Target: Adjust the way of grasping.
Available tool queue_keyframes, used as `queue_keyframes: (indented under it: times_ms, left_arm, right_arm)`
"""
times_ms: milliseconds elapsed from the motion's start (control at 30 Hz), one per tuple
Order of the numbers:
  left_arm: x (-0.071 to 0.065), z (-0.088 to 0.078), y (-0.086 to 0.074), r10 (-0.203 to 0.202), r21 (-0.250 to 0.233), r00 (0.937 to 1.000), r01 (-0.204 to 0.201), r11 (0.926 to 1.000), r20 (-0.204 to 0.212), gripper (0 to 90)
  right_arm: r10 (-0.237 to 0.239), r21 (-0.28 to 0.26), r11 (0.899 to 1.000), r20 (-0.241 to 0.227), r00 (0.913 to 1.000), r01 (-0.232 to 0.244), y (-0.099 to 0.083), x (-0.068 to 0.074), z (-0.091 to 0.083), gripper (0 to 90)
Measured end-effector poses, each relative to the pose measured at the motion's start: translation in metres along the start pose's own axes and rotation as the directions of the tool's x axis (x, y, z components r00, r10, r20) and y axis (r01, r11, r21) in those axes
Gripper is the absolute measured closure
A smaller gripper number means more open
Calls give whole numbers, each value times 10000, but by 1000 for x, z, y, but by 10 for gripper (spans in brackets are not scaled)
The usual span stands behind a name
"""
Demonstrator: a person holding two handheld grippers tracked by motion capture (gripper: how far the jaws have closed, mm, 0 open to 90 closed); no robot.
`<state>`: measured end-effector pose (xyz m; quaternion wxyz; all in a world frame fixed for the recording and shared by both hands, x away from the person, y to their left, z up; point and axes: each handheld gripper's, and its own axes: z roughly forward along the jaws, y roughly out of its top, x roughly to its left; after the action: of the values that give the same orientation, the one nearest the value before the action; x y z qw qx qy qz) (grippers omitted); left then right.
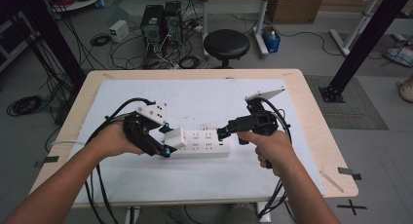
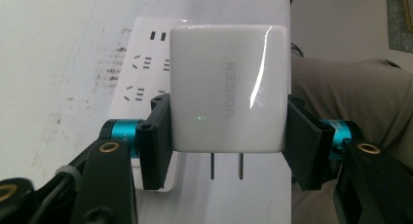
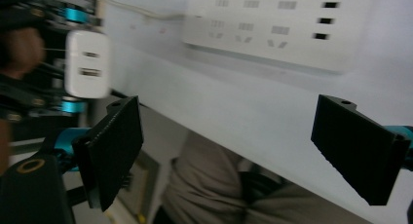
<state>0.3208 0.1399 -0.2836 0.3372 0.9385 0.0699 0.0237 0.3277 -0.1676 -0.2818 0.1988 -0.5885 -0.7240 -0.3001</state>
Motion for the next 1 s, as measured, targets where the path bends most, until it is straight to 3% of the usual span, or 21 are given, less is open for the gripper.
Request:
queue_keyframes:
  times_ms: [67,133,167,200,233,300,333,367,400,433,500,600,633,700,800,833,900,933,1000]
  left_arm:
    - [0,3,3,80,-4,10000,-80,10000,48,425]
    - [-1,6,6,138,-2,9999,-138,9999,35,425]
    - [-2,9,9,187,1,9998,-187,9998,19,425]
    - [-2,9,9,187,1,9998,-187,9998,19,426]
    - [-3,11,12,264,0,9996,-264,9997,27,426]
    - [-4,13,15,282,11,9996,-282,9996,-11,425]
    - [-4,13,15,282,11,9996,-282,9996,-11,425]
    - [-4,14,17,314,29,9995,-314,9995,0,426]
    - [-4,15,18,313,33,9995,-313,9995,-30,426]
    - [-5,16,19,304,35,9995,-304,9995,-56,426]
    - [-6,19,21,330,11,9994,-330,9995,-115,425]
    - [-7,20,23,380,66,9992,-379,9993,-124,425]
    - [-7,22,23,392,91,9991,-391,9992,-141,425]
    - [-8,24,25,451,149,9988,-448,9989,-177,426]
    - [-8,25,25,498,195,9985,-494,9986,-209,426]
    - [-7,26,25,475,172,9986,-470,9987,-253,425]
    - [-7,26,25,493,182,9984,-489,9986,-266,425]
    - [-7,26,26,519,187,9982,-514,9985,-300,425]
    - [-7,26,26,560,248,9980,-553,9982,-290,425]
  right_arm:
    - [223,33,9998,-703,9973,-221,1,2,4,115]
    - [263,73,9996,-888,9957,-258,2,3,6,115]
    - [360,143,9993,-1327,9905,-344,3,4,11,117]
    - [360,143,9993,-1327,9905,-344,3,4,11,117]
    - [544,236,9984,-1846,9813,-509,4,5,17,118]
    - [664,297,9977,-2439,9675,-610,4,6,24,163]
    - [664,297,9977,-2439,9675,-610,4,6,24,163]
    - [727,334,9973,-2828,9564,-660,4,7,31,165]
    - [727,334,9973,-2828,9564,-660,4,7,31,165]
    - [789,463,9966,-3110,9471,-678,5,9,37,166]
    - [896,560,9956,-3226,9423,-754,5,11,43,169]
    - [1060,632,9939,-3088,9452,-908,7,13,48,202]
    - [1193,688,9923,-3006,9462,-1033,7,13,50,285]
    - [1178,770,9922,-3259,9380,-979,8,14,55,349]
    - [1277,840,9909,-3383,9323,-1053,8,14,58,350]
    - [1381,969,9891,-3530,9254,-1107,8,13,61,363]
    - [1391,1018,9887,-3488,9268,-1100,8,14,62,386]
    - [1315,975,9897,-3351,9330,-1045,7,14,63,421]
    - [1348,933,9896,-3318,9337,-1097,8,14,64,457]
